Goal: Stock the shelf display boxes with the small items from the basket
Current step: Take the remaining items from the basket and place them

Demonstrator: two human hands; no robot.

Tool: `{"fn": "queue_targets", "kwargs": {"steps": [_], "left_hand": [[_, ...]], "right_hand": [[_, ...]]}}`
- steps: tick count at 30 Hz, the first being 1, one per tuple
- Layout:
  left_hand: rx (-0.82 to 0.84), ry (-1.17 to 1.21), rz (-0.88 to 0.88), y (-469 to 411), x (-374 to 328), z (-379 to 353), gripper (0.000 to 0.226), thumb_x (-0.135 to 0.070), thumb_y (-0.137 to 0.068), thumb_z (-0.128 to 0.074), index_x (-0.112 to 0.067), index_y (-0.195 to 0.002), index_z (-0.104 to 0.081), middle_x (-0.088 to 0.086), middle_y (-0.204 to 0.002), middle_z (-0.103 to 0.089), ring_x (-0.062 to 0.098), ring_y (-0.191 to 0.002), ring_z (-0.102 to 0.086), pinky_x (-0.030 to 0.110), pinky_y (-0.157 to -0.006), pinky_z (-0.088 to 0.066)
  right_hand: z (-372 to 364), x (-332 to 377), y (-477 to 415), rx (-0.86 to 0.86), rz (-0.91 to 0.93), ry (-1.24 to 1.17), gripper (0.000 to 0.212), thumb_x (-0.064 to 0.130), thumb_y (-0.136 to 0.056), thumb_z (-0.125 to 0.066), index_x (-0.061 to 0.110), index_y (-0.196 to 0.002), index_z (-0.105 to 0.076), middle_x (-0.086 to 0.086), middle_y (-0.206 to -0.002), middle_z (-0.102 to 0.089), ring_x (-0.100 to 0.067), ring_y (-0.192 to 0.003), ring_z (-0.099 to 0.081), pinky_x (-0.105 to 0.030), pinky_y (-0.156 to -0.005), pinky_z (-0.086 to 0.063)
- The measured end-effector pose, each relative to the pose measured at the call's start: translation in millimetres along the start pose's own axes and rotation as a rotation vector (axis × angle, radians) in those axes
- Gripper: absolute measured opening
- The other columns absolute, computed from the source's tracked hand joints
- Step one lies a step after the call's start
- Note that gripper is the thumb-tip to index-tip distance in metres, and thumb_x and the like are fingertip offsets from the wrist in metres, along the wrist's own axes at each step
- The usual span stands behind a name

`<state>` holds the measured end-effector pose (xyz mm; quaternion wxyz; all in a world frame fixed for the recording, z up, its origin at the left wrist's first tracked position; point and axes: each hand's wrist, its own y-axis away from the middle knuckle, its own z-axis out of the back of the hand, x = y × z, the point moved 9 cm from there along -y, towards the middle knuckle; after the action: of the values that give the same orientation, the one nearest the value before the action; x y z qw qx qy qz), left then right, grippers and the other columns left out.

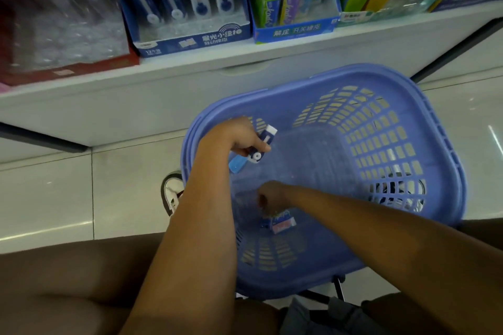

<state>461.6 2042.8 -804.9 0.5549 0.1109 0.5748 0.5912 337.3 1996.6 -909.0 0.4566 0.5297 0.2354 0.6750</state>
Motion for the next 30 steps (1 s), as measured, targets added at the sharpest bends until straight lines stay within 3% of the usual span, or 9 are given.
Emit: {"fn": "queue_targets", "kwargs": {"steps": [2,4,8,11,13,16,20,25,30], "left_hand": [[0.027,0.085,-0.016,5.3,-10.1,-3.0,0.014,-0.018,-0.081,-0.074,-0.009,-0.086,-0.064,0.006,-0.083,-0.067,0.014,-0.072,-0.064,0.025,-0.068,-0.056],[0.069,0.146,-0.041,11.2,-22.9,-7.4,0.017,-0.015,-0.082,-0.072,-0.005,-0.093,-0.063,0.011,-0.088,-0.067,0.02,-0.077,-0.065,0.03,-0.075,-0.057],[0.068,0.009,-0.135,26.4,-60.7,-9.9,0.014,-0.015,-0.083,-0.071,-0.009,-0.08,-0.059,0.006,-0.074,-0.063,0.013,-0.062,-0.061,0.018,-0.049,-0.051],[-0.111,-0.009,-0.327,41.8,-109.9,3.6,0.015,-0.022,-0.083,-0.072,-0.013,-0.078,-0.061,0.006,-0.075,-0.065,0.015,-0.066,-0.061,0.025,-0.057,-0.053],[-0.234,0.27,-0.457,59.3,-143.2,14.9,0.014,-0.023,-0.085,-0.069,-0.011,-0.084,-0.061,0.012,-0.085,-0.069,0.015,-0.072,-0.063,0.03,-0.067,-0.054],[-0.273,0.66,-0.619,84.6,-183.1,17.7,0.014,-0.021,-0.091,-0.061,-0.009,-0.085,-0.058,0.001,-0.076,-0.07,0.009,-0.063,-0.062,0.021,-0.062,-0.053],[-0.221,1.0,-0.632,95.9,-205.0,10.1,0.018,-0.023,-0.096,-0.052,-0.012,-0.086,-0.062,-0.001,-0.067,-0.064,0.009,-0.049,-0.051,0.02,-0.048,-0.046],[-0.186,0.992,-0.566,88.2,-215.3,-9.1,0.024,-0.026,-0.099,-0.044,-0.009,-0.101,-0.061,-0.004,-0.063,-0.058,0.007,-0.044,-0.039,0.018,-0.039,-0.031],[-0.186,0.925,-0.497,77.3,-214.4,-22.8,0.023,-0.027,-0.098,-0.045,-0.012,-0.097,-0.062,-0.004,-0.063,-0.059,0.007,-0.045,-0.039,0.018,-0.04,-0.03]], "right_hand": [[29.4,-10.9,13.0,-0.062,-0.011,-0.123,0.014,0.011,-0.079,-0.073,0.003,-0.089,-0.068,-0.009,-0.076,-0.063,-0.011,-0.059,-0.051,-0.02,-0.059,-0.044],[67.2,-14.7,39.3,-0.144,0.021,-0.289,0.026,0.006,-0.078,-0.074,-0.003,-0.101,-0.066,-0.017,-0.085,-0.066,-0.007,-0.06,-0.055,-0.014,-0.06,-0.048],[132.3,-24.7,110.1,-0.237,0.106,-0.452,0.028,0.006,-0.079,-0.073,0.002,-0.106,-0.064,-0.023,-0.101,-0.069,-0.017,-0.075,-0.063,-0.024,-0.072,-0.054],[181.5,-48.9,172.7,-0.326,0.099,-0.507,0.029,0.007,-0.079,-0.073,0.003,-0.108,-0.068,-0.006,-0.091,-0.072,-0.006,-0.075,-0.067,-0.014,-0.069,-0.054],[214.6,-67.3,217.4,-0.431,0.095,-0.545,0.03,0.01,-0.08,-0.072,0.005,-0.109,-0.069,-0.001,-0.093,-0.073,-0.006,-0.081,-0.069,-0.015,-0.072,-0.055],[259.9,-91.5,284.5,-0.67,0.201,-0.736,0.033,0.016,-0.074,-0.071,0.006,-0.105,-0.069,0.004,-0.085,-0.075,-0.005,-0.08,-0.07,-0.012,-0.069,-0.053],[308.5,-132.1,359.7,-1.06,0.339,-0.94,0.022,0.014,-0.071,-0.07,0.012,-0.093,-0.068,0.005,-0.073,-0.074,-0.005,-0.069,-0.068,-0.015,-0.07,-0.055],[349.8,-177.0,412.7,-1.521,0.06,-0.583,0.026,0.014,-0.079,-0.075,0.008,-0.102,-0.065,-0.013,-0.093,-0.07,-0.019,-0.083,-0.068,-0.028,-0.08,-0.056],[377.1,-163.2,400.0,-1.518,-0.075,-0.107,0.021,0.01,-0.079,-0.072,0.011,-0.099,-0.069,-0.008,-0.094,-0.07,-0.018,-0.088,-0.067,-0.025,-0.081,-0.054]]}}
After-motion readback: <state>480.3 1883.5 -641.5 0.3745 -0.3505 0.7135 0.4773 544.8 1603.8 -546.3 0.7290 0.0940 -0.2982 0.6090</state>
